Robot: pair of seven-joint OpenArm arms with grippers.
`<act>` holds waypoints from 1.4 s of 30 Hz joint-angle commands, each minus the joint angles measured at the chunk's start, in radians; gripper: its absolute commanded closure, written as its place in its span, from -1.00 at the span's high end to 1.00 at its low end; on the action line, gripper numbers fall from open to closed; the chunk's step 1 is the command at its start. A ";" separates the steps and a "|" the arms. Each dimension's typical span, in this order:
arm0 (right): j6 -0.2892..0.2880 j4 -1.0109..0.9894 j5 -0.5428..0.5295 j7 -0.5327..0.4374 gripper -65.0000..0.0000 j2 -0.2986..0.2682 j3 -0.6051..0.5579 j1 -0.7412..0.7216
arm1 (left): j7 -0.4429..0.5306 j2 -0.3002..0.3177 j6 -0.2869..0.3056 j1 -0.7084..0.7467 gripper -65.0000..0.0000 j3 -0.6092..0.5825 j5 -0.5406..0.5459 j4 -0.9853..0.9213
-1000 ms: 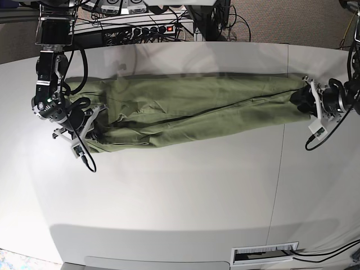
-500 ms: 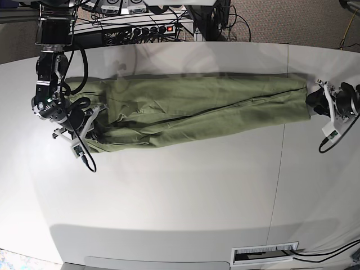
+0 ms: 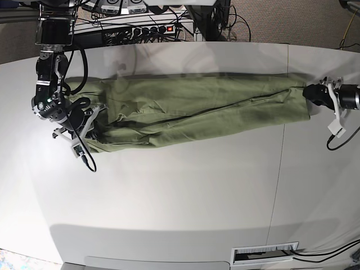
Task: Fold the T-shirt properly
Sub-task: 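Hold the strip with the right gripper and pull the left gripper's end outward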
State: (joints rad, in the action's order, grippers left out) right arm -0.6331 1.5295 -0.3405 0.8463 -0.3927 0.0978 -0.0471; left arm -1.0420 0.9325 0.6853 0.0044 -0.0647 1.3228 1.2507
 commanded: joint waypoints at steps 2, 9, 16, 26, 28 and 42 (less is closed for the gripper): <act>-0.002 0.013 -0.019 -0.013 -1.00 -0.014 0.006 -0.019 | -0.002 0.011 -0.004 -0.032 -0.26 0.010 0.057 -0.014; -0.002 0.013 -0.029 -0.004 -1.00 -0.014 0.006 -0.019 | -0.035 -0.049 0.013 -0.055 -0.26 0.010 0.085 -0.085; -0.002 0.013 -0.029 -0.005 -1.00 -0.014 0.006 -0.019 | -0.032 -0.075 0.013 -0.055 -0.26 0.010 0.084 -0.132; -0.002 0.013 -0.029 -0.005 -1.00 -0.014 0.006 -0.019 | -0.032 -0.152 0.013 -0.055 -0.50 0.010 0.076 -0.132; -0.002 0.013 -0.030 -0.005 -1.00 -0.014 0.006 -0.019 | -0.031 -0.159 0.013 -0.055 -0.70 0.010 0.077 -0.132; -0.003 0.013 -0.040 0.026 -1.00 0.001 0.006 -0.019 | -0.132 -0.080 0.013 -0.141 -1.00 0.010 0.161 -0.129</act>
State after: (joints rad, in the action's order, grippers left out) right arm -0.6323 1.5295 -0.3660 0.8879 -0.3813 0.0982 -0.0471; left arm -1.1778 0.8261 0.7006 -0.1234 -0.0635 1.4528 1.1107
